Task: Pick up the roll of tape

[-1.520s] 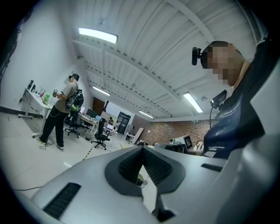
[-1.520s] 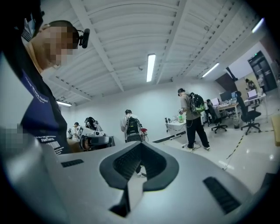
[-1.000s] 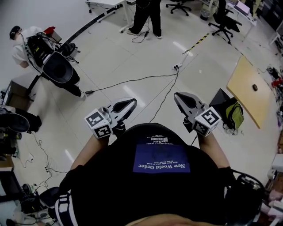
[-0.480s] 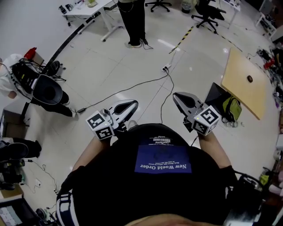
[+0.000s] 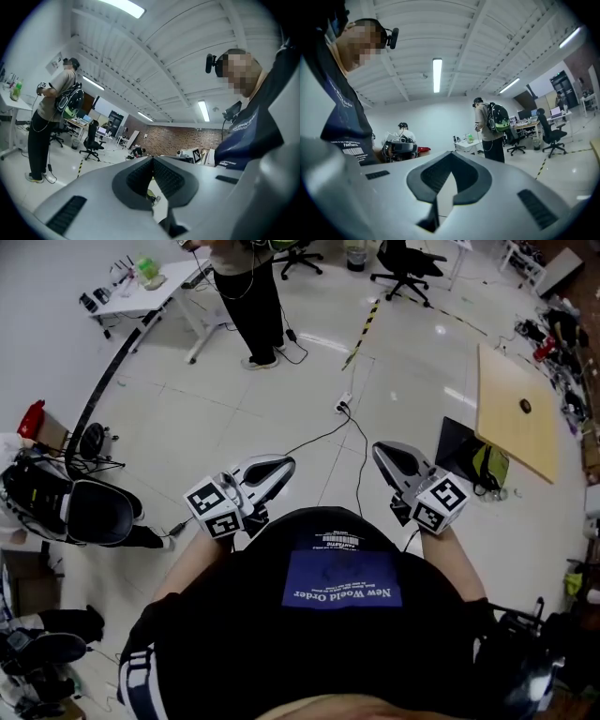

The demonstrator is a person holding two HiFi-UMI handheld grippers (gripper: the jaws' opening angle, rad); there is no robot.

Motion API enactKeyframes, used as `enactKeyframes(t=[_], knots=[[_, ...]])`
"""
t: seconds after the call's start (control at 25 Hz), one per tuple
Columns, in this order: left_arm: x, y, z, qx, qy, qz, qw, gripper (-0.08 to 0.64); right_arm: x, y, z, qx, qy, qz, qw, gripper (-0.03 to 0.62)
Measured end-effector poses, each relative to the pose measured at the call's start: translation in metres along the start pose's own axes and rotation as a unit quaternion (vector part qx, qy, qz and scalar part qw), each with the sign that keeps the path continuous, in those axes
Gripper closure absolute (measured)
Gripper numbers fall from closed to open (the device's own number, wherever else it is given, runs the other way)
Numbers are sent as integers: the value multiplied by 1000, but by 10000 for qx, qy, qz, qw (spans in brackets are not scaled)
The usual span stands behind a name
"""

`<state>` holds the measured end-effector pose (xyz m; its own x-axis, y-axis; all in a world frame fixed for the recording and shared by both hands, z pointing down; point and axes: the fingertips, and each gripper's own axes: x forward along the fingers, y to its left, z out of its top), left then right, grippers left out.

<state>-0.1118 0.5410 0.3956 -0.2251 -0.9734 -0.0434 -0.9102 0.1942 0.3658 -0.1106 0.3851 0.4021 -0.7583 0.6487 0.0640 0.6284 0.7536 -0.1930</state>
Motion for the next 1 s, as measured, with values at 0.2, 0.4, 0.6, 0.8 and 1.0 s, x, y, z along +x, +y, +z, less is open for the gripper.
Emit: enactKeyframes(t=[0.2,0.4,0.6,0.8,1.0], knots=[[12,54,8,-198,94,-226,9995,555,35,-26,-1,55,97,-206,9997,607],[57,86,11,-228,211,-310,9990,555,41,-80,4,112,69,-310,9994,607],[152,105,13,-101,270,-268,9992,555,16,-167,17,37,-28,-181,9998,607],[274,118,23,-221,234,-175,9993,555,-20,-275,40,99,139,-28,9998,607],[373,125,32,-267,292,-295,9988,555,-49,-356,61,74,86,-55,9999,607]])
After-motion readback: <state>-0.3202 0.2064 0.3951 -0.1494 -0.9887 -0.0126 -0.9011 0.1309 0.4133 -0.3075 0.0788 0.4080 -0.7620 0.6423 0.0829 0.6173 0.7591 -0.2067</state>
